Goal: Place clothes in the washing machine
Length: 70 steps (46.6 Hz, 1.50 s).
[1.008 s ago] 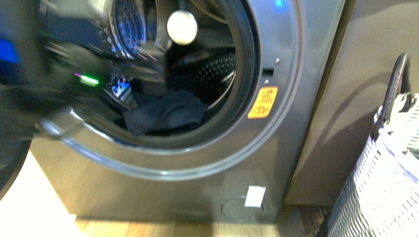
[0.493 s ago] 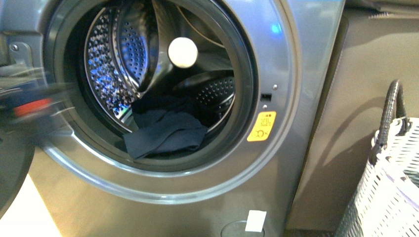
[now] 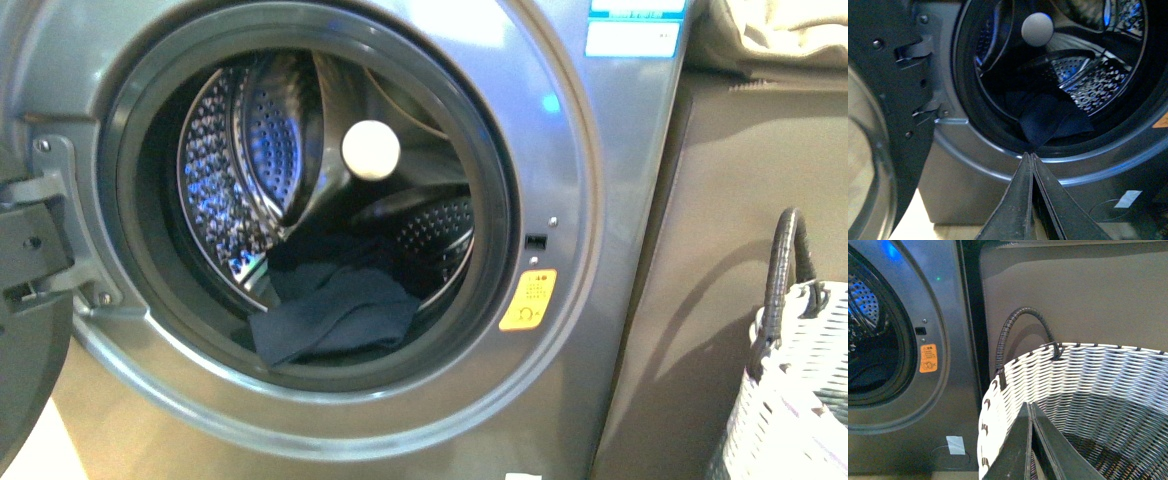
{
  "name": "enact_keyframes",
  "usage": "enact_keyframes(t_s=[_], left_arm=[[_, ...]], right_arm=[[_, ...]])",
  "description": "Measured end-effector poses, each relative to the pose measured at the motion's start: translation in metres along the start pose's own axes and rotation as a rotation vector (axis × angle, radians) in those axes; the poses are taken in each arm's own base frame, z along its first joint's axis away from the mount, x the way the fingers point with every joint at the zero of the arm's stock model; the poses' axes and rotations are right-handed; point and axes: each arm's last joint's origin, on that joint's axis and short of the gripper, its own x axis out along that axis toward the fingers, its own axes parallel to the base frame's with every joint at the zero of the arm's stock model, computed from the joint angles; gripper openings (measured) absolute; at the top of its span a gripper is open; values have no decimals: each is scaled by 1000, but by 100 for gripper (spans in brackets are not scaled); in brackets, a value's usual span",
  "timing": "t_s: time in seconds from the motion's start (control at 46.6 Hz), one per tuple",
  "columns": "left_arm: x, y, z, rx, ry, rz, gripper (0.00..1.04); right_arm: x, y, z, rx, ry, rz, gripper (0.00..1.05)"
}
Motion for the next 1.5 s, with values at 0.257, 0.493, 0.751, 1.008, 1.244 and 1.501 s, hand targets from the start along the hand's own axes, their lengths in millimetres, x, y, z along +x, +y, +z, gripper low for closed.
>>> enact_keyframes(t_s=[0.257, 0.493, 0.751, 1.008, 1.244, 1.501], left_arm=[[-15, 3, -2, 0, 6, 13, 4], [-24, 3, 1, 0, -4, 13, 4], [-32, 3, 3, 0, -10, 14, 4], [-39, 3, 3, 0, -13, 14, 4], [-43, 3, 2, 0, -13, 14, 4], [-55, 2, 0, 0, -9, 14, 4]], right_arm=[[0, 0, 0, 0, 0, 0, 2], [0, 0, 0, 0, 0, 0, 2], [0, 0, 0, 0, 0, 0, 2], [0, 0, 0, 0, 0, 0, 2], [0, 0, 0, 0, 0, 0, 2], [0, 0, 0, 0, 0, 0, 2]])
